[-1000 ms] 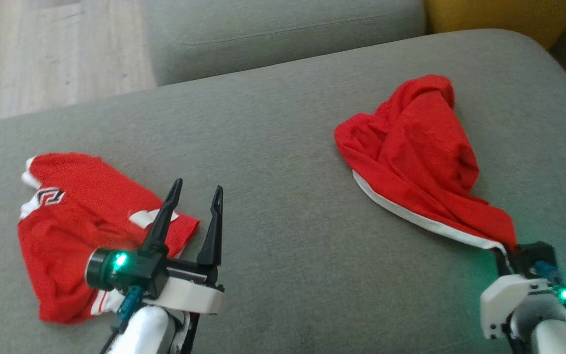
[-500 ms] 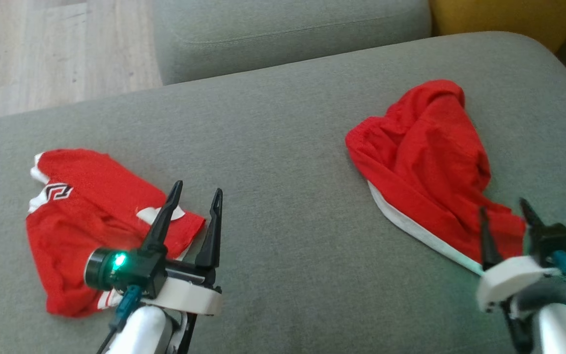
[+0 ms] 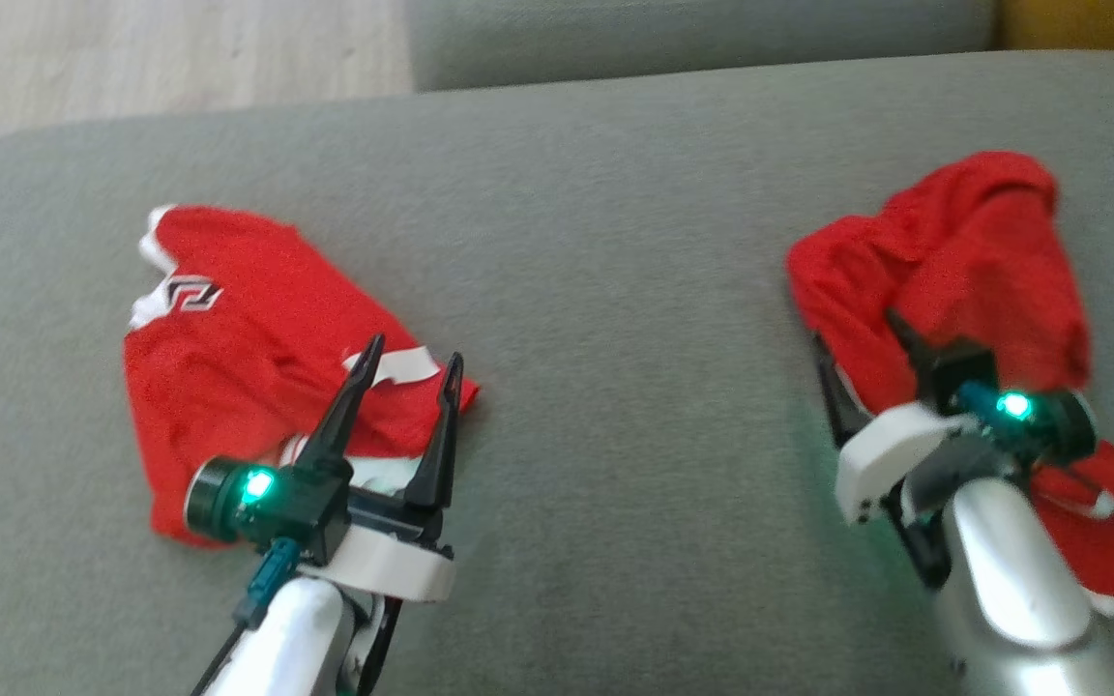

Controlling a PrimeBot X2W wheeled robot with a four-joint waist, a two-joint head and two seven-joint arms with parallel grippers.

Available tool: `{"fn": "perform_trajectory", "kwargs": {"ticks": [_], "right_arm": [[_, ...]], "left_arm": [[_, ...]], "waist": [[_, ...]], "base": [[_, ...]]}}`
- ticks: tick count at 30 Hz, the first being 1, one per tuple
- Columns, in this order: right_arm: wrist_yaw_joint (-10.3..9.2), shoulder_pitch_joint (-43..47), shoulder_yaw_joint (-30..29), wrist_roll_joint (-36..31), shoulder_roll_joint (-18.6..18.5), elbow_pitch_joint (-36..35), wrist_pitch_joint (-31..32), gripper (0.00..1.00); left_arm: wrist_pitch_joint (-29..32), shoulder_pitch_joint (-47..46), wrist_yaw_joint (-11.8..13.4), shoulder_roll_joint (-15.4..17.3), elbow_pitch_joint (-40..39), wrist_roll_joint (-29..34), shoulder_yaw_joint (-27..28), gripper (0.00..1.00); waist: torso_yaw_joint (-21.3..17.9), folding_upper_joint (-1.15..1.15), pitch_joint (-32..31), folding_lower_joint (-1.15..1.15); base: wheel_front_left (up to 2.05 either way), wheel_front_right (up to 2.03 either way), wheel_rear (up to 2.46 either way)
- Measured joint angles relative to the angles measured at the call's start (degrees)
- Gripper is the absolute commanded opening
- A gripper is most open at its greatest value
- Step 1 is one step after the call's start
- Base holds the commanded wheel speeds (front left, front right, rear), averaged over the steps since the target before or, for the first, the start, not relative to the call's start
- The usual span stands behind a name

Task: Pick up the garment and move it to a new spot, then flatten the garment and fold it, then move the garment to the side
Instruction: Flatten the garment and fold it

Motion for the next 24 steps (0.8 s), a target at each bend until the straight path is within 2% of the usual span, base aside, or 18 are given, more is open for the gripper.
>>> {"fn": "perform_trajectory", "kwargs": {"ticks": [11, 12, 13, 14, 19, 24], "right_arm": [[0.0, -10.7, -9.6, -4.5, -0.1, 17.8, -1.6, 1.0], [0.0, -10.7, -9.6, -4.5, -0.1, 17.8, -1.6, 0.93], [0.0, -11.3, -10.0, -4.5, -0.1, 19.0, -2.2, 0.34], [0.0, -11.8, -10.3, -4.4, -0.1, 20.0, -2.8, 0.0], [0.0, -14.2, -9.6, -2.3, -0.2, 24.8, -7.8, 0.0], [0.0, -15.1, -1.0, 6.8, -0.6, 27.6, -12.4, 0.0]], "left_arm": [[0.0, -1.1, -0.3, -0.6, 0.1, 0.5, -0.6, 1.0], [0.0, -1.1, -0.3, -0.6, 0.1, 0.5, -0.6, 1.0], [0.0, -1.1, -0.3, -0.6, 0.1, 0.5, -0.5, 1.0], [0.0, -1.1, -0.3, -0.6, 0.1, 0.5, -0.5, 1.0], [0.0, -1.1, -0.3, -0.6, 0.3, 0.5, -0.5, 1.0], [0.0, -1.1, -0.3, -0.5, 0.8, 0.5, -0.5, 1.0]], "waist": [[6.1, 0.0, 3.9, 0.0], [6.1, 0.0, 3.9, 0.0], [6.3, 0.0, 4.2, 0.0], [6.4, 0.0, 4.3, 0.0], [5.9, 0.0, 4.2, 0.0], [4.8, 0.0, 3.0, 0.0]], "base": [[0.0, 0.0, 0.0], [0.0, 0.0, 0.0], [0.0, 0.0, 0.0], [0.0, 0.0, 0.0], [0.0, 0.0, 0.0], [0.0, 0.0, 0.0]]}}
